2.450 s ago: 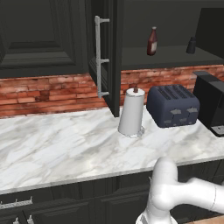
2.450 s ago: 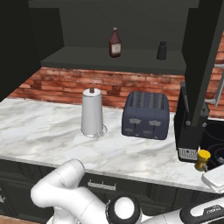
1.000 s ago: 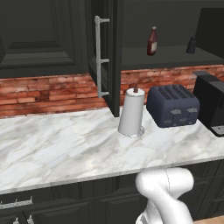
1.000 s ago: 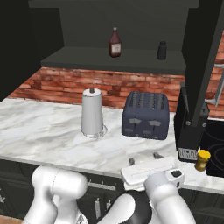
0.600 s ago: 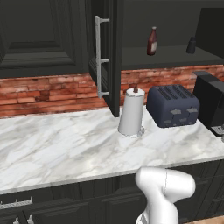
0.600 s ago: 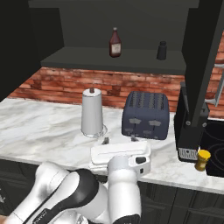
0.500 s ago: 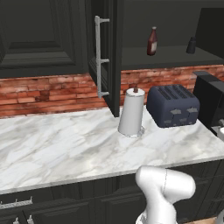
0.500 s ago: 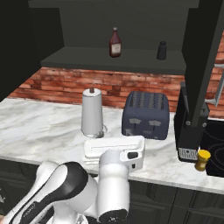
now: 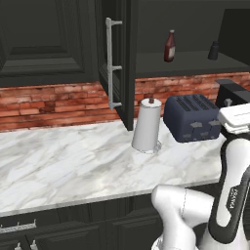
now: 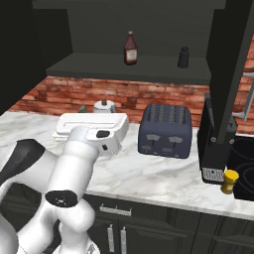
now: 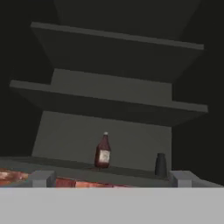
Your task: Collect the turmeric, ketchup, and shaker from the cabinet and place them next to the stove.
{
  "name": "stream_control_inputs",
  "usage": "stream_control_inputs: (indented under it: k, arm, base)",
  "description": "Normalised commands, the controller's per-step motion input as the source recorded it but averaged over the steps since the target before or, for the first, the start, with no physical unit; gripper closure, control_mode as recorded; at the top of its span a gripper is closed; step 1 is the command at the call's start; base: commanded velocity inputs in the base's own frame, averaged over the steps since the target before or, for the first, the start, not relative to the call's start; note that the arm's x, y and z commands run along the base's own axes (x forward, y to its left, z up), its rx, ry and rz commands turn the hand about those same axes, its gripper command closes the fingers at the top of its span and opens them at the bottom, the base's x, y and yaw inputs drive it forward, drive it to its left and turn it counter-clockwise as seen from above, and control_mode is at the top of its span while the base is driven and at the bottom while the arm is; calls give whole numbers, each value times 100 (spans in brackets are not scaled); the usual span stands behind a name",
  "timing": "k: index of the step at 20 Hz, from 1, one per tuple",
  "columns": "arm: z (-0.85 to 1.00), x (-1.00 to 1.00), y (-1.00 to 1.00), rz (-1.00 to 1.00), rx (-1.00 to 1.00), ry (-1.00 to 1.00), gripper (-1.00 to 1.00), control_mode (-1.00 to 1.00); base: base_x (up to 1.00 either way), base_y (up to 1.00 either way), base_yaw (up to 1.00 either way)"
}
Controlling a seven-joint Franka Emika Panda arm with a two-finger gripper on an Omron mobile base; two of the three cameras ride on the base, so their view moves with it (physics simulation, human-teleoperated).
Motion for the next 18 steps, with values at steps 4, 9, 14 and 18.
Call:
stream_control_inputs:
  k: [4,9,14,18]
  arm:
    - [69,29,82,-8,1,-2,-100,-100]
    - [40,57,43,0,10,0,-100,-100]
    - [36,69,3,-3,6,1,-100,-100]
    - [31,48,-1,-18,1,4,-100,-100]
  base:
    - [0,0,0]
    - [0,0,0]
    - [0,0,0]
    - [0,0,0]
